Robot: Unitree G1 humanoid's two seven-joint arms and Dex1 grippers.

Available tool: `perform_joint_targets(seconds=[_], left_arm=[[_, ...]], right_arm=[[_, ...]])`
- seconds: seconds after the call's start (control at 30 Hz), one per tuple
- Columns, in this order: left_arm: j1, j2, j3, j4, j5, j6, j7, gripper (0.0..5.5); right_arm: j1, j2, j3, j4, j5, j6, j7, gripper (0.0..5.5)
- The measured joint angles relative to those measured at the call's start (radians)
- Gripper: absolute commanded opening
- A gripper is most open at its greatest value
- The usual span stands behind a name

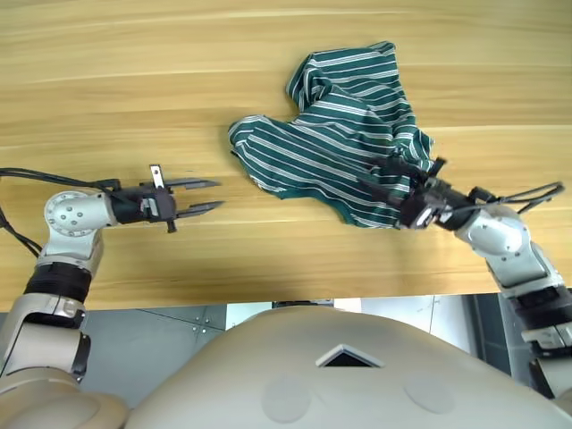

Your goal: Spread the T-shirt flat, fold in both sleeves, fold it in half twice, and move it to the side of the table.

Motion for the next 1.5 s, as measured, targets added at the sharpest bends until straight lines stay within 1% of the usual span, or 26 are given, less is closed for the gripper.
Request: perform_joint_targets(seconds=[0.07,0.13,0.23,0.3,0.37,0.47,0.57,0.6,0.67,0.8,0.87,1.0,1.1,1.2,1.37,1.5], left_arm=[[-0.026,-0.008,-0.004,0.052,0.152,-0.024,0.078,2.36],[-0.095,-0.024,-0.004,0.084,0.322,-0.063,0.227,2.71],[-0.148,-0.039,-0.004,0.095,0.486,-0.085,0.386,3.02],[-0.169,-0.044,-0.006,0.086,0.6,-0.091,0.496,3.36],[-0.178,-0.044,-0.011,0.065,0.678,-0.096,0.568,3.63],[-0.172,-0.039,-0.017,0.039,0.703,-0.106,0.602,4.02],[-0.136,-0.028,-0.037,-0.012,0.661,-0.123,0.598,4.35],[-0.133,-0.026,-0.044,-0.023,0.65,-0.127,0.589,4.59],[-0.129,-0.018,-0.049,-0.034,0.629,-0.125,0.581,4.86],[-0.14,-0.015,-0.054,-0.036,0.632,-0.119,0.587,5.37],[-0.155,-0.023,-0.057,-0.02,0.667,-0.119,0.621,5.37],[-0.254,-0.039,-0.087,0.05,0.829,-0.069,0.763,5.37],[-0.265,-0.041,-0.1,0.061,0.845,-0.067,0.792,5.37],[-0.304,-0.058,-0.139,0.085,0.908,-0.067,0.856,5.37],[-0.328,-0.06,-0.183,0.108,0.917,-0.07,0.877,4.38],[-0.335,-0.061,-0.214,0.125,0.919,-0.081,0.894,3.74]], right_arm=[[0.047,-0.03,0.005,-0.003,-0.036,-0.03,0.032,2.22],[0.083,-0.047,0.007,-0.002,-0.087,-0.039,0.042,2.22],[0.093,-0.048,0.001,0.001,-0.155,-0.019,0.044,2.22],[0.098,-0.052,-0.015,0.009,-0.193,0.012,0.044,2.22],[0.106,-0.053,-0.03,0.018,-0.225,0.031,0.035,2.22],[0.117,-0.057,-0.059,0.024,-0.244,0.041,0.023,2.22],[0.148,-0.072,-0.097,0.03,-0.246,0.046,0.007,2.22],[0.16,-0.081,-0.105,0.029,-0.246,0.047,0.007,2.22],[0.193,-0.095,-0.132,0.025,-0.246,0.047,-0.001,2.22],[0.24,-0.106,-0.162,0.008,-0.246,0.048,-0.008,2.22],[0.254,-0.112,-0.17,0.003,-0.246,0.05,-0.008,2.22],[0.259,-0.111,-0.167,0.001,-0.25,0.051,-0.01,2.22],[0.247,-0.101,-0.16,0.008,-0.255,0.052,-0.011,2.22],[0.23,-0.091,-0.146,0.014,-0.257,0.057,-0.012,2.22],[0.209,-0.083,-0.13,0.022,-0.258,0.059,-0.016,2.22],[0.189,-0.065,-0.125,0.037,-0.268,0.064,-0.026,2.22]])
